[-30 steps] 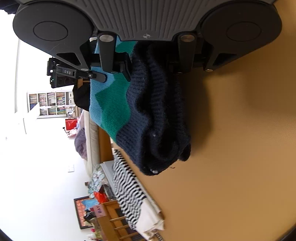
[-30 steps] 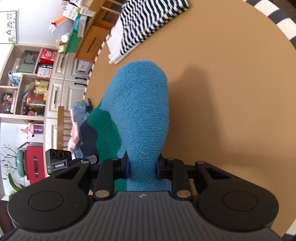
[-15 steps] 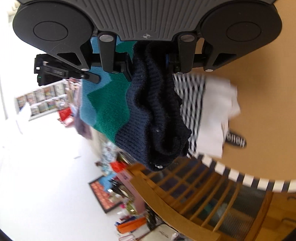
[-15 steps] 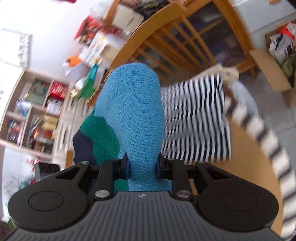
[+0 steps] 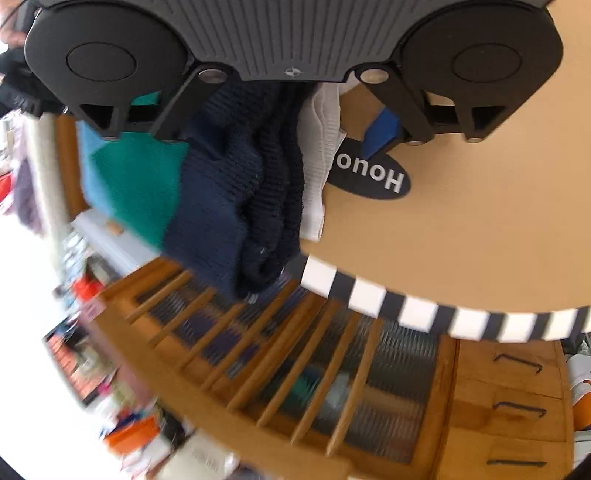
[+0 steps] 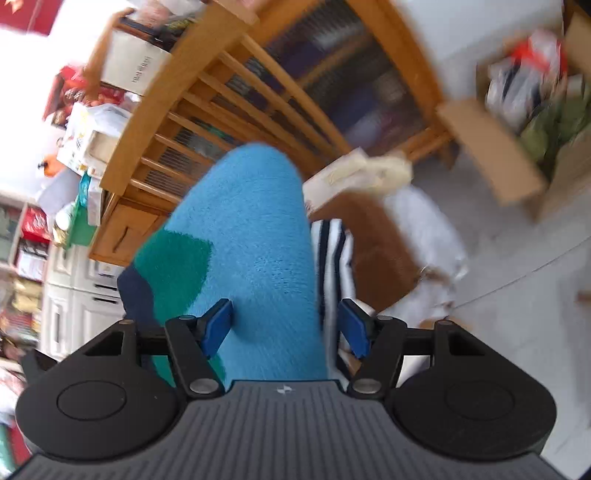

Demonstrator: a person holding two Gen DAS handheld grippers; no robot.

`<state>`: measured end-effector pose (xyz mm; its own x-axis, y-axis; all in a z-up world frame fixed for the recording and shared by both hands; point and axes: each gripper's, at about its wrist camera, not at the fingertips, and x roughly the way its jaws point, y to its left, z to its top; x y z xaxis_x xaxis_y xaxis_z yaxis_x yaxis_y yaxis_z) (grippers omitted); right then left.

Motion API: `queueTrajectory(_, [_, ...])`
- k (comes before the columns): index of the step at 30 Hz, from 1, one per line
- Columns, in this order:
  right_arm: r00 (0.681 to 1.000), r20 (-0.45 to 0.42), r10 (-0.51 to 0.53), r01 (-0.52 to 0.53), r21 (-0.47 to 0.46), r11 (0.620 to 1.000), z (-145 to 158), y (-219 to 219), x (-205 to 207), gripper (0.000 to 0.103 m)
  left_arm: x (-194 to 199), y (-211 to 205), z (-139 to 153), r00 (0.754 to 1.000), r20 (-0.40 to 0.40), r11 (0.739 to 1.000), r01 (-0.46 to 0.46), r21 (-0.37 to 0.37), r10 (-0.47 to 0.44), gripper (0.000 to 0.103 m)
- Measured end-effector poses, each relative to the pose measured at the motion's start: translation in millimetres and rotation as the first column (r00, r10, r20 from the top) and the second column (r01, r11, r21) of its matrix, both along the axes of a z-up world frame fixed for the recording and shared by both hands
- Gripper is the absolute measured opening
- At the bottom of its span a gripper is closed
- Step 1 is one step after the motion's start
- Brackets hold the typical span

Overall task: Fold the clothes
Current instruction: 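Lift the folded cardigan with both grippers and carry it onto the striped garment, then lower the cardigan onto the striped garment and open both grippers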

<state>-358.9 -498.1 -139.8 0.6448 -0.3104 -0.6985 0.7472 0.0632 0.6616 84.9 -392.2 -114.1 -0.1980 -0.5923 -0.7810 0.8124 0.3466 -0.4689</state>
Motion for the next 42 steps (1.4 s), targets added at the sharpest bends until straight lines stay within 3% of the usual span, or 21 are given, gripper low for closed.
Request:
queueTrajectory(1, [0.999,-0.037,0.013,-0.017,-0.116,0.993,19.6,11.3,-3.4,0.056,3.5,11.2,10.3,1.0,0.003,0.999,-0.018,-0.034,0.018,0.07])
queueTrajectory(3, [0.993,-0.098,0.066,-0.095,-0.33,0.939,53.2,38.6,4.0,0.033,-4.1,43.3,42.9,0.996,0.086,0.981,-0.012,-0.191,0.028,0.064])
queueTrajectory(4, [0.987,-0.133,0.087,-0.137,-0.428,0.894,69.5,52.2,7.9,0.017,-20.5,55.2,55.5,0.986,0.165,0.967,0.041,-0.251,0.001,0.05])
queueTrajectory(5, [0.978,-0.176,0.114,-0.184,-0.458,0.87,69.6,63.5,20.4,0.015,-37.0,66.8,67.6,0.969,0.245,0.948,0.097,-0.304,-0.021,0.043])
queueTrajectory(7, [0.951,-0.265,0.16,-0.279,-0.51,0.814,69.7,86.0,45.4,0.015,-72.7,66.1,52.4,0.939,0.337,0.953,0.168,-0.254,-0.076,0.026])
queueTrajectory(9, [0.906,-0.382,0.18,-0.371,-0.519,0.77,51.0,105.1,72.7,0.015,-108.4,65.4,37.2,0.896,0.423,0.953,0.233,-0.196,-0.132,0.023])
queueTrajectory(10, [0.875,-0.452,0.176,-0.412,-0.5,0.762,36.4,111.0,85.1,0.015,-126.1,64.9,29.4,0.872,0.463,0.951,0.263,-0.164,-0.161,0.022])
queueTrajectory(11, [0.867,-0.469,0.168,-0.407,-0.472,0.782,20.1,112.7,90.9,0.016,-136.2,62.2,11.0,0.852,0.483,0.953,0.286,-0.102,-0.204,0.022])
queueTrajectory(12, [0.86,-0.484,0.16,-0.4,-0.446,0.8,3.9,114.3,96.5,0.016,-144.5,68.1,3.4,0.829,0.527,0.948,0.294,-0.122,-0.189,0.022])
queueTrajectory(13, [0.887,-0.446,0.12,-0.352,-0.485,0.8,-8.1,117.8,95.4,0.016,-152.7,73.9,-4.1,0.804,0.568,0.943,0.302,-0.14,-0.173,0.022])
queueTrajectory(16, [0.89,-0.453,0.062,-0.331,-0.545,0.77,-14.6,127.1,102.9,0.016,-167.1,75.1,-11.5,0.779,0.616,0.957,0.255,-0.142,-0.116,0.022])
queueTrajectory(19, [0.895,-0.445,0.033,-0.302,-0.549,0.779,-16.7,124.3,107.8,0.017,-166.2,79.8,-10.3,0.813,0.577,0.965,0.205,-0.161,-0.076,0.022])
queueTrajectory(24, [0.887,-0.461,0.007,-0.29,-0.547,0.785,-8.4,129.4,107.4,0.018,-162.7,79.3,-9.3,0.785,0.609,0.953,0.26,-0.153,-0.116,0.023])
queueTrajectory(26, [0.888,-0.459,-0.003,-0.28,-0.547,0.789,4.9,143.3,102.7,0.021,-160.1,71.3,-5.1,0.787,0.6,0.956,0.267,-0.121,-0.144,0.029])
queueTrajectory(27, [0.893,-0.45,-0.012,-0.268,-0.552,0.79,13.5,153.6,99.8,0.022,-156.9,69.9,4.8,0.805,0.575,0.968,0.235,-0.088,-0.144,0.051])
queueTrajectory(28, [0.897,-0.441,-0.021,-0.255,-0.557,0.79,22.0,163.8,96.9,0.034,-153.5,74.6,14.3,0.835,0.535,0.978,0.195,-0.072,-0.127,0.08])
queueTrajectory(29, [0.902,-0.432,-0.03,-0.243,-0.563,0.79,30.6,174.1,94.0,0.047,-150.2,79.5,23.8,0.863,0.494,0.986,0.155,-0.054,-0.109,0.089])
queueTrajectory(31, [0.91,-0.413,-0.049,-0.217,-0.573,0.791,47.8,194.6,88.2,0.055,-147.8,108.5,40.0,0.914,0.397,0.985,0.135,-0.107,-0.083,0.093])
queueTrajectory(33, [0.917,-0.393,-0.067,-0.191,-0.582,0.79,64.9,215.1,82.3,0.059,-154.1,137.5,48.2,0.931,0.355,0.983,0.136,-0.121,-0.085,0.097])
queueTrajectory(37, [0.92,-0.386,-0.069,-0.186,-0.586,0.788,81.2,255.5,75.5,0.067,-176.0,183.7,50.6,0.9,0.428,0.982,0.149,-0.115,-0.086,0.102])
queueTrajectory(42, [0.909,-0.413,-0.05,-0.207,-0.554,0.806,82.0,284.0,70.8,0.069,-195.0,218.7,54.4,0.823,0.561,0.978,0.18,-0.102,-0.093,0.103])
